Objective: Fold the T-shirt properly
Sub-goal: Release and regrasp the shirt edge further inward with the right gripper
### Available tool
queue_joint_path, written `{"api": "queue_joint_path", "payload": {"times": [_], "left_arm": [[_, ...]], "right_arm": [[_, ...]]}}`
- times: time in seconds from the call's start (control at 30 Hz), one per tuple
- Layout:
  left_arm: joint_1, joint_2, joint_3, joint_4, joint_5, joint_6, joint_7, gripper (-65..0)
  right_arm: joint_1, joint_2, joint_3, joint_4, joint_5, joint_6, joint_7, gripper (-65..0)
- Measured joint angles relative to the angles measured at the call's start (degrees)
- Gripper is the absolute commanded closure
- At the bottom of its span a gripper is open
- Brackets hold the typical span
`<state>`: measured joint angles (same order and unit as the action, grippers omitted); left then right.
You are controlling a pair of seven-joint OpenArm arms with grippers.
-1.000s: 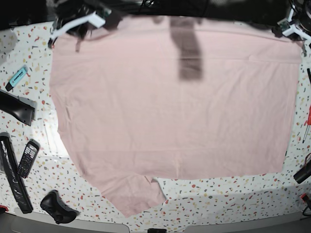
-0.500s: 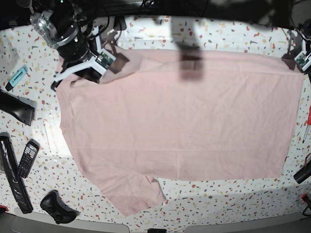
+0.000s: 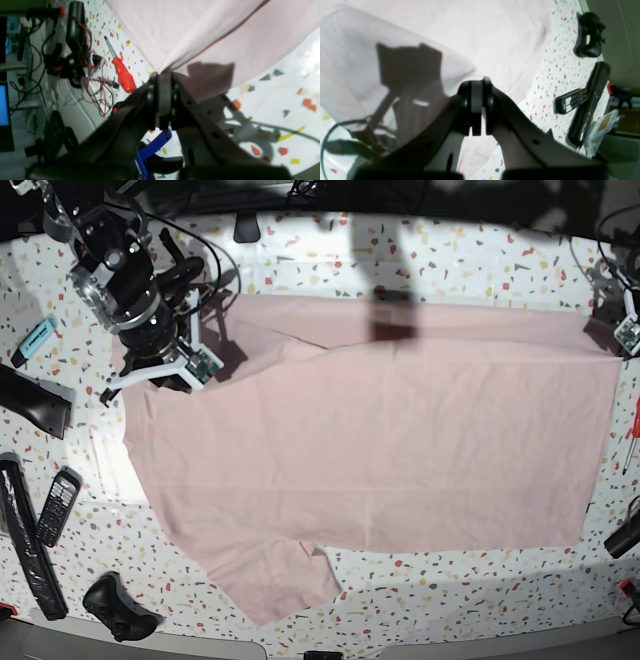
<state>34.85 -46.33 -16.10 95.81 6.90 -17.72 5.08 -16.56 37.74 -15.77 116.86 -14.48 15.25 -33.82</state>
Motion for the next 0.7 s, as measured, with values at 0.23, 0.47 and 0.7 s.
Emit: {"api": "queue_joint_path", "payload": {"times": [0.23, 0.47, 0.7], "left_arm": [[-4.07, 1.14, 0.00, -5.88, -1.29, -0.61, -4.79, 0.0], [-10.19, 3.43, 0.09, -10.91, -2.12, -3.87, -6.69, 0.0], [-13.81, 3.30, 0.11, -15.41, -2.25, -7.48, -9.25, 0.0]], "right_arm": [[2.60, -1.95, 0.00, -1.11, 1.86, -0.13, 0.17, 0.0], [3.43, -6.03, -0.02, -3.15, 2.10, -0.13, 1.49, 0.0], [6.14, -8.41, 0.00, -6.88, 1.99, -0.15, 1.53, 0.0]]}}
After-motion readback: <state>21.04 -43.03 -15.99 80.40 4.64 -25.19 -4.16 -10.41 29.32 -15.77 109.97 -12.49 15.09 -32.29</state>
